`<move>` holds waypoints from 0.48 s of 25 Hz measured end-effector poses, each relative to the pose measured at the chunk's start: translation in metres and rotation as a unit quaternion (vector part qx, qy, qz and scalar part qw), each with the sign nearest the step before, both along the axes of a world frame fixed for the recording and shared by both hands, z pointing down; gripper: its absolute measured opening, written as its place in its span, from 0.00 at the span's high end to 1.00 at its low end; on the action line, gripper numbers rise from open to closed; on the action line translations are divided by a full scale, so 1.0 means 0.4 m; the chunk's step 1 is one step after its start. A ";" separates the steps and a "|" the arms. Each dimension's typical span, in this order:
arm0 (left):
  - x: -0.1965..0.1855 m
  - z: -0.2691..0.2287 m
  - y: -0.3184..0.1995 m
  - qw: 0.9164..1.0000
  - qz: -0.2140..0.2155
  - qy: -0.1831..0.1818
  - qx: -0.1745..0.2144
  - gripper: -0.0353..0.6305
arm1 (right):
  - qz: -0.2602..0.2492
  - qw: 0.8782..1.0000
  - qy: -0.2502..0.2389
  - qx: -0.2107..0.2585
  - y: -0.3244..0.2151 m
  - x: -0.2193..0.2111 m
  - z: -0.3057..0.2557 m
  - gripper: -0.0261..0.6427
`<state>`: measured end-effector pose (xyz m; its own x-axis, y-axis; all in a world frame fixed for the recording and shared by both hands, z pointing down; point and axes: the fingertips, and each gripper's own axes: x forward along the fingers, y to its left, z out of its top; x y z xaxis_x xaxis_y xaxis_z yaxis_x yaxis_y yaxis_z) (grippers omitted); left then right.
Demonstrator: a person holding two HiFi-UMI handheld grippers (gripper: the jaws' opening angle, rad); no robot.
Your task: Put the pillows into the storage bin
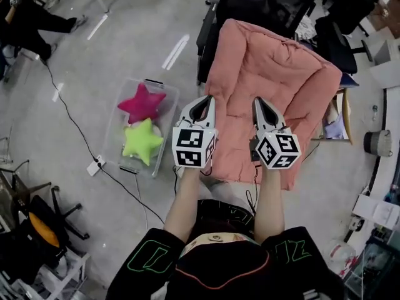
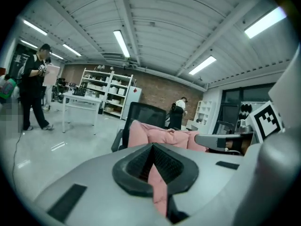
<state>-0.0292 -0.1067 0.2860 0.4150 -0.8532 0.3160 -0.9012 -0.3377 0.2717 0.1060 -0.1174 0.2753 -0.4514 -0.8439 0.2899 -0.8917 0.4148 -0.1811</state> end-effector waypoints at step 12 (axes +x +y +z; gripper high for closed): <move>0.446 -0.251 -0.015 0.989 0.103 -0.020 0.106 0.96 | 0.112 0.989 0.029 0.096 0.090 0.468 -0.238 0.96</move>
<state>0.1493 -0.1127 0.1857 0.5770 -0.8011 0.1593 -0.8164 -0.5601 0.1402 0.2933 -0.0812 0.1802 -0.2349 -0.9627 0.1346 -0.9715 0.2281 -0.0639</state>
